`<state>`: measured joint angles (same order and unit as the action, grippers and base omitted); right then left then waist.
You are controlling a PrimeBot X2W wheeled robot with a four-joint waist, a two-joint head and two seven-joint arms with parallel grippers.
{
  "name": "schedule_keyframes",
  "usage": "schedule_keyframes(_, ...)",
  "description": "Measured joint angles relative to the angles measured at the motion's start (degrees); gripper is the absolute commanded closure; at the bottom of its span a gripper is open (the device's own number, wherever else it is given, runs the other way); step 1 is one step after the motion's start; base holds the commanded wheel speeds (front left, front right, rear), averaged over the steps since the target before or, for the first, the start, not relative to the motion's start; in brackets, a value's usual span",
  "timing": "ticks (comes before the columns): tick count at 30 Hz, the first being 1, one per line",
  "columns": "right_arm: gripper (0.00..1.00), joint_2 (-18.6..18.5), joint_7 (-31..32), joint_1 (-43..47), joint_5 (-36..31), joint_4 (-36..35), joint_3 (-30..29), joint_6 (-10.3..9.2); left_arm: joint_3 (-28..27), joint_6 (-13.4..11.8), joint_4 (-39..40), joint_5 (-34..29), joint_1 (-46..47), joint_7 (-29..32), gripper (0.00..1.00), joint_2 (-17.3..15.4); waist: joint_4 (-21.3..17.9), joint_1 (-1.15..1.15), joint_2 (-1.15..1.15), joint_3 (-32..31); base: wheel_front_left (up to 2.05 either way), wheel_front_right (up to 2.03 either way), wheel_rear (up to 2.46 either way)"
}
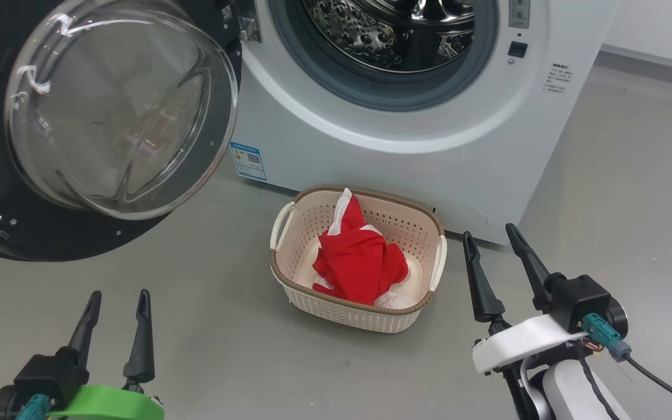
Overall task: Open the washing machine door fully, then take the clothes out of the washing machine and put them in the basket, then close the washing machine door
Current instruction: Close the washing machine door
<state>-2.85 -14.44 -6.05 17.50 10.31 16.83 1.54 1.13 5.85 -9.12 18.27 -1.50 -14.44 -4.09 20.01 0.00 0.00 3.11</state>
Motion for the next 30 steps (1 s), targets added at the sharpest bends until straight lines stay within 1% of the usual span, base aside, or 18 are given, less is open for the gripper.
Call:
schedule_keyframes(6,0.00,0.0,0.0,0.8,0.6,0.2,0.6,0.00,-0.3,0.0,-0.1,-0.3,-0.2,0.0,0.00,-0.1,3.2,0.00,0.00,-1.1,0.00,0.00,0.00)
schedule_keyframes(11,0.00,0.0,0.0,0.9,0.9,0.2,1.5,0.09,-0.8,-0.1,-0.1,-0.3,-1.5,0.0,0.00,-0.3,4.9,0.00,0.00,-2.0,0.00,0.00,0.00)
schedule_keyframes(27,0.00,0.0,0.0,0.9,1.3,0.3,2.1,-0.10,-0.8,-0.1,0.7,-0.8,-2.0,0.0,0.00,-0.4,7.2,0.00,0.00,-2.4,0.00,0.00,0.00)
schedule_keyframes(30,0.00,0.0,0.0,0.9,1.6,0.3,2.6,-0.09,-1.3,-0.5,0.9,-0.8,-2.2,0.0,0.00,-0.4,7.4,0.00,0.00,-2.5,0.00,0.00,0.00)
